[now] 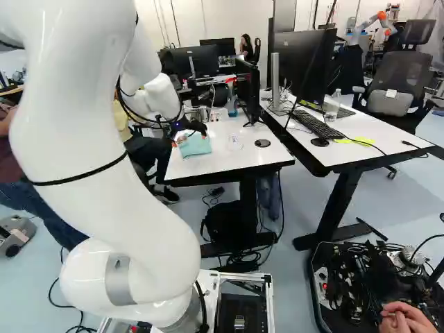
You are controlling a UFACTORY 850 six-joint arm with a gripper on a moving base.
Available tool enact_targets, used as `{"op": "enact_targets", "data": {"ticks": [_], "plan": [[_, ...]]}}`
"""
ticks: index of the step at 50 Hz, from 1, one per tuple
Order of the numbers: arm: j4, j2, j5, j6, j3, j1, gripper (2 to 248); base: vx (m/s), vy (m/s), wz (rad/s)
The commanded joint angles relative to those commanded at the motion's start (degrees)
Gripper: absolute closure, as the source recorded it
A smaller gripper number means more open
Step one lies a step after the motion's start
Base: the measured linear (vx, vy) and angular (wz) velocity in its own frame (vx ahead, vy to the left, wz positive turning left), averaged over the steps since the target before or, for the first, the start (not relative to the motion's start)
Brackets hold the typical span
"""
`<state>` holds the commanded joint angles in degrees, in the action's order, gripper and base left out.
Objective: Clean the table with the green towel
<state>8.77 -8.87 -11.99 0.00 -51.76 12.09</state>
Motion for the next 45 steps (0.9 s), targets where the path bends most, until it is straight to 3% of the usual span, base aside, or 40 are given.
{"op": "enact_targets", "data": {"ticks": [23,45], "plan": [[-0.1,-2.4,-0.5,0.0,-2.7,0.1,3,0.0,0.0,0.0],[-3.8,-9.5,-7.2,0.0,-9.6,-0.7,3,0.0,0.0,0.0]]}}
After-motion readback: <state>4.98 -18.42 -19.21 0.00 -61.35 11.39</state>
